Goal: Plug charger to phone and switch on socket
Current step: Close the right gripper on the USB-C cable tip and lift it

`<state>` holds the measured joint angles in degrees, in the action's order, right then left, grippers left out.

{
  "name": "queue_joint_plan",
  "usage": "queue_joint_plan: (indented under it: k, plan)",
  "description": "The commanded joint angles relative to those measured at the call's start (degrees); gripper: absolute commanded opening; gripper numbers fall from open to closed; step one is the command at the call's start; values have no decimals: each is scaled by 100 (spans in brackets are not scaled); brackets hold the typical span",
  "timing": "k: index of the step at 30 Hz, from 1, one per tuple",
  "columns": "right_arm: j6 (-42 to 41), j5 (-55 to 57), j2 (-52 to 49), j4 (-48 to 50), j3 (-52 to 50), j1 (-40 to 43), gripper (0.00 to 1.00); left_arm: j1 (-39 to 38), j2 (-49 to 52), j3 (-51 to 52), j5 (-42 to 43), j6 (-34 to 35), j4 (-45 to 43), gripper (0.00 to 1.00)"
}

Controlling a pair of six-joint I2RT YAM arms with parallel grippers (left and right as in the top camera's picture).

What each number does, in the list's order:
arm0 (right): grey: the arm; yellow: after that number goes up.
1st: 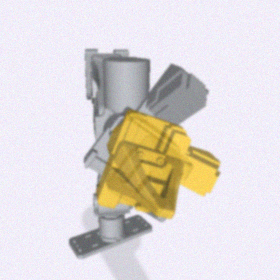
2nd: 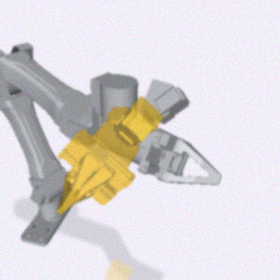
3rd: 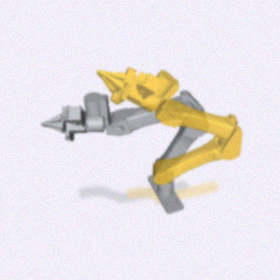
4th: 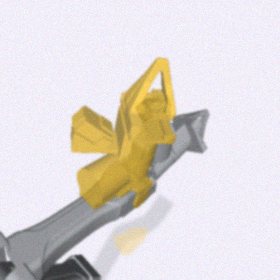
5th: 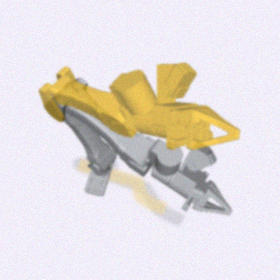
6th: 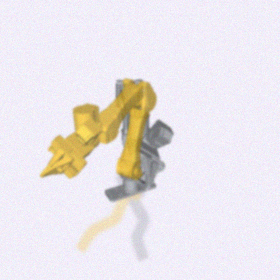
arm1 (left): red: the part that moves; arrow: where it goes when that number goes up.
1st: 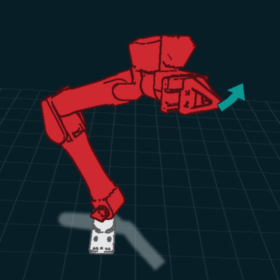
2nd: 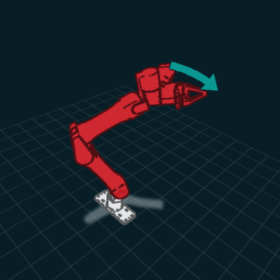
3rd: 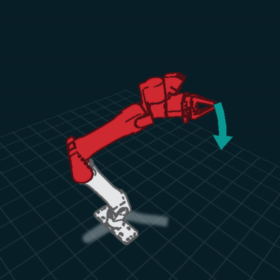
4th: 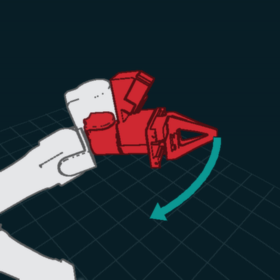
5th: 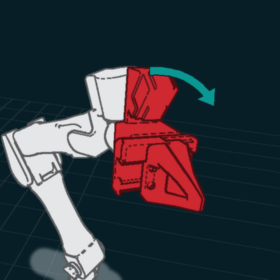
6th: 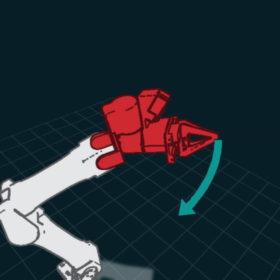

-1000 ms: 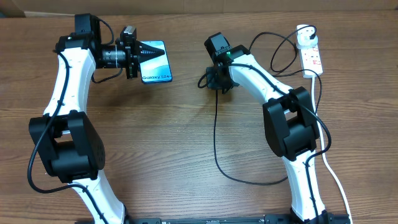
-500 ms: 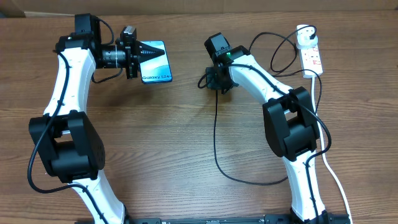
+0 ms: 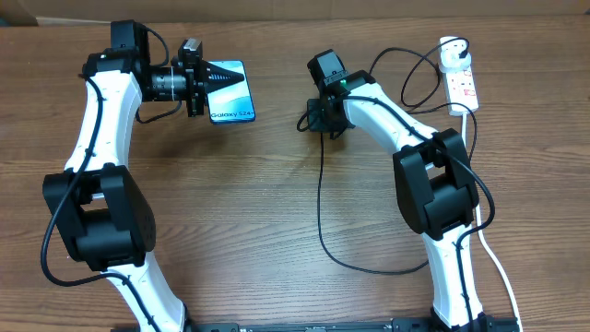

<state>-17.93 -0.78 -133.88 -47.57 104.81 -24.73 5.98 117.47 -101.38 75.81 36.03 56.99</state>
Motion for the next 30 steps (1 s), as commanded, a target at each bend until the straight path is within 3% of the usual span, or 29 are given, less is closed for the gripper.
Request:
queue_joint_plan:
  k: [1,12,21,30]
  plan:
    - [2,-697,-280,-114,-286,81,4,-57,-52,11,162,-4,0,4]
    - [1270,-3272,133,-739,-254,400,4,-79,-52,11,289,-11,11,4]
    - [2190,-4258,1099,-1578,-254,424,4,-81,-52,11,289,-286,-46,4]
    - [3156,-5359,1220,-2461,-254,424,4,-79,-52,11,289,-741,-66,4]
